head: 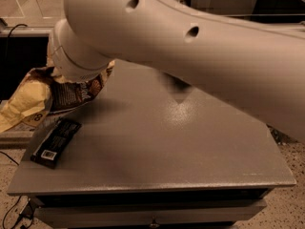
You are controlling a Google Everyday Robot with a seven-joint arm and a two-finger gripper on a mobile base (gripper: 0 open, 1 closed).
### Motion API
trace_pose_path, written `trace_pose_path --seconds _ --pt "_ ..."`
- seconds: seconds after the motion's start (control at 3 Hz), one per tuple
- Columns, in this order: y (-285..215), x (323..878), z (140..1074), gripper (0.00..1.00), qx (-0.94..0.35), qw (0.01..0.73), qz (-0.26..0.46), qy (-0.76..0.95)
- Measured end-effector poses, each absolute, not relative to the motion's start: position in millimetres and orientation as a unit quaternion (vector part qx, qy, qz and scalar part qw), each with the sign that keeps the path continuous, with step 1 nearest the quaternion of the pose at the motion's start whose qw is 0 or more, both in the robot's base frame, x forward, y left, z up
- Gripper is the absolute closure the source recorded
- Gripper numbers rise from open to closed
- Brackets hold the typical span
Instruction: Move brown chip bag near rxbar chocolate
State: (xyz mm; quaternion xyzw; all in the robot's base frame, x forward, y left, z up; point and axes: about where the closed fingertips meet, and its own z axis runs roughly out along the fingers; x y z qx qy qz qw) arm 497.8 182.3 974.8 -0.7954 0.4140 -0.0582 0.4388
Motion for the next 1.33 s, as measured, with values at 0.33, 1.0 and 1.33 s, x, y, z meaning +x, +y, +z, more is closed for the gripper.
trace_pose_path --seconds 0.33,1.0,1.33 --pt "191.0 499.3 967.8 0.82 -0.793 0.44 -0.061 0.418" --pt "192.4 496.3 971.6 0.35 -0.793 0.441 -0.063 0.415" --pt "193.6 494.6 973.5 0.12 -0.794 0.442 -0.064 0.413"
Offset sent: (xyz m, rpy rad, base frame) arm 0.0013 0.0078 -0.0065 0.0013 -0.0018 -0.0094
